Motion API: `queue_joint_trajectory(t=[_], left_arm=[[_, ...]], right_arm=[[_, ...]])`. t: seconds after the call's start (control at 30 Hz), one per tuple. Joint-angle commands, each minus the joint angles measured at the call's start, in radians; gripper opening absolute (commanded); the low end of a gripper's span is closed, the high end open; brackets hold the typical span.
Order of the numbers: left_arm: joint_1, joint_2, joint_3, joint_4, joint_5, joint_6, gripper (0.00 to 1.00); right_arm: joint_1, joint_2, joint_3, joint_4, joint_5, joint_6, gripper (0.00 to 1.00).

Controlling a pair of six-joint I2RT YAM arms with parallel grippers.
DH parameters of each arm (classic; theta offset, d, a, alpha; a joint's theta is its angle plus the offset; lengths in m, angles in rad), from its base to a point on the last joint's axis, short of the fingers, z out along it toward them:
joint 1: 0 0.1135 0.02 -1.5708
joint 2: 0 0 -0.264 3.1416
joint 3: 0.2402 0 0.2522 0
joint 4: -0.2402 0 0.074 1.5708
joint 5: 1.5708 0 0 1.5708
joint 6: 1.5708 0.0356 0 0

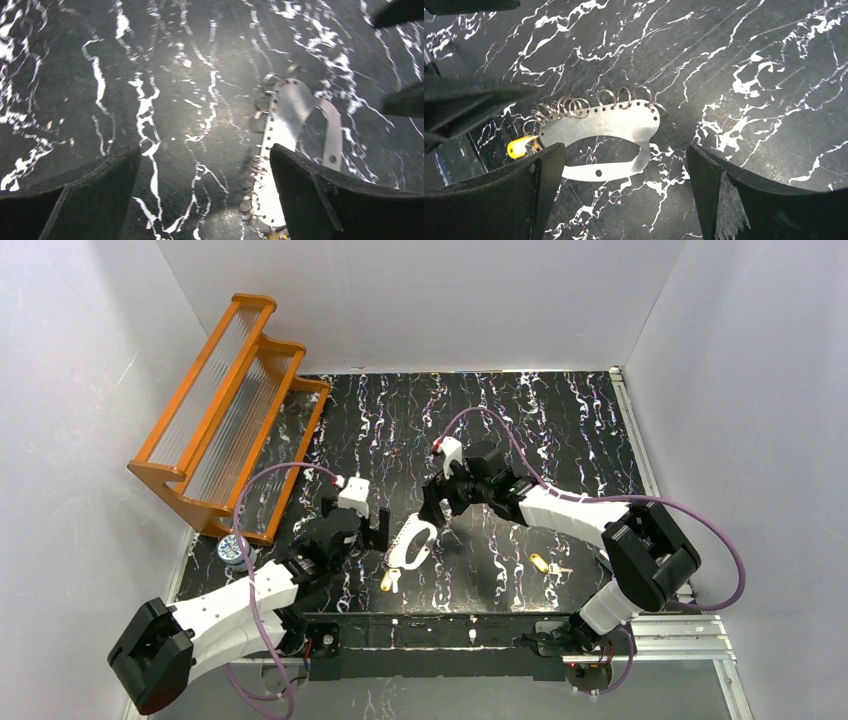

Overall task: Put the keys on the keyring
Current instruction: Place the keyring at the center of the board, then pick up the keyring from the center of the board.

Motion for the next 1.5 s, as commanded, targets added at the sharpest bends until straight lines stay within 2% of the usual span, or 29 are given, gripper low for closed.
queue_joint_trajectory(t=[0.0,0.1,0.23,0.33,0.4,0.47,0.5,0.57,0.67,0.8,0.97,1.1,1.23,1.4,1.47], left_arm=[[0.106,-0.001,0.026,-0.061,0.062,-0.142,0.98],[0.144,0.000,0.022,-0.063,0.101,-0.172,0.98],[0.198,0.033,0.021,-0.036,0.240,-0.192,0.98],[0.240,0.090,0.035,-0.026,0.340,-0.208,0.98],[0.262,0.135,0.050,-0.026,0.392,-0.220,0.98],[0.281,0.177,0.062,-0.016,0.456,-0.226,0.98],[0.299,0.221,0.060,0.043,0.539,-0.225,0.93],[0.305,0.248,0.045,0.106,0.592,-0.216,0.86],[0.314,0.284,0.037,0.173,0.634,-0.193,0.78],[0.326,0.329,0.031,0.234,0.652,-0.164,0.72],[0.335,0.391,0.017,0.314,0.709,-0.154,0.65],[0.336,0.454,0.020,0.349,0.764,-0.140,0.51],[0.336,0.492,0.019,0.363,0.780,-0.138,0.44],[0.338,0.500,-0.003,0.410,0.762,-0.132,0.29],[0.338,0.510,-0.004,0.425,0.763,-0.129,0.27]], right_arm=[[-0.029,-0.016,0.002,0.047,0.061,0.072,0.99],[-0.076,0.001,0.017,0.030,-0.008,0.109,0.99],[-0.143,0.074,0.070,-0.026,-0.199,0.124,0.99],[-0.150,0.105,0.066,-0.001,-0.287,0.131,0.99],[-0.149,0.122,0.053,0.045,-0.326,0.176,0.95],[-0.141,0.149,0.050,0.079,-0.359,0.211,0.88],[-0.120,0.190,0.068,0.091,-0.378,0.236,0.80],[-0.103,0.225,0.083,0.097,-0.394,0.249,0.71],[-0.083,0.267,0.106,0.109,-0.416,0.280,0.54],[-0.070,0.329,0.134,0.111,-0.444,0.314,0.32],[-0.059,0.374,0.139,0.122,-0.454,0.337,0.18],[-0.059,0.385,0.132,0.127,-0.454,0.339,0.14],[-0.059,0.384,0.130,0.128,-0.460,0.339,0.12],[-0.059,0.371,0.129,0.123,-0.457,0.335,0.11],[-0.058,0.364,0.130,0.114,-0.453,0.328,0.11]])
